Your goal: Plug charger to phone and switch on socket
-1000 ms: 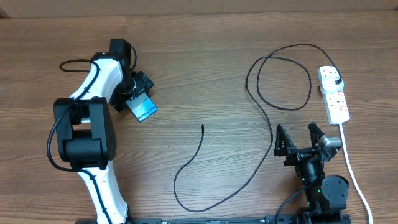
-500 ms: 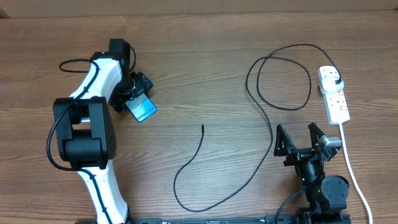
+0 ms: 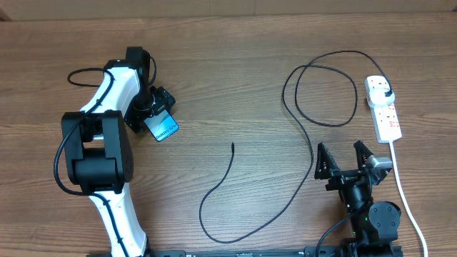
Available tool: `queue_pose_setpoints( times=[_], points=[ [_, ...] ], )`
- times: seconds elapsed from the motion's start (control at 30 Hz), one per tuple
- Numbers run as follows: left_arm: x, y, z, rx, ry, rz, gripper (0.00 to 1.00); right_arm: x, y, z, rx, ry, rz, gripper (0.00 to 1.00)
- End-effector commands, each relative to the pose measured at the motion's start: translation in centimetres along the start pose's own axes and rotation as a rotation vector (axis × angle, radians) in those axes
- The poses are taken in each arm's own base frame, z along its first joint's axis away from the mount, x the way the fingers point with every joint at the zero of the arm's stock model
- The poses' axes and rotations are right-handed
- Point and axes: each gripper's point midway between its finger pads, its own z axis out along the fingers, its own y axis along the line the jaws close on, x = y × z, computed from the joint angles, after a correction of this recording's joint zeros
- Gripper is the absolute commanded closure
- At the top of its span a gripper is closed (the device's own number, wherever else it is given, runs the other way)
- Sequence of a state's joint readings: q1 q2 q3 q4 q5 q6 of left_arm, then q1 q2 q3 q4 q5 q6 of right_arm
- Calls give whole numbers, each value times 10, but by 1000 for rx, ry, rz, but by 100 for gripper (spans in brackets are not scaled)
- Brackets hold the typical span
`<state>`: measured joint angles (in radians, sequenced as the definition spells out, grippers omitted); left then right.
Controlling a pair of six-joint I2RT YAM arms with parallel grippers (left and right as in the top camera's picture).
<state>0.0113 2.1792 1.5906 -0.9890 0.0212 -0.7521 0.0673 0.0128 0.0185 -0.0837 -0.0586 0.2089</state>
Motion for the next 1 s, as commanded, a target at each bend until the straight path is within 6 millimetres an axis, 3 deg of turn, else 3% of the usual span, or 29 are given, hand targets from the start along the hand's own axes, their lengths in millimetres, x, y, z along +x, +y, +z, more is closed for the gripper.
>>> queue_pose_setpoints(
  times=[0.0,0.97],
  points=[
    [18,20,40,-82,102,-53,0,2,-2,0,7,-4,-4,0],
    [18,25,39,-110,95,-44,0,2,-2,0,7,-4,-4,0]
  ],
)
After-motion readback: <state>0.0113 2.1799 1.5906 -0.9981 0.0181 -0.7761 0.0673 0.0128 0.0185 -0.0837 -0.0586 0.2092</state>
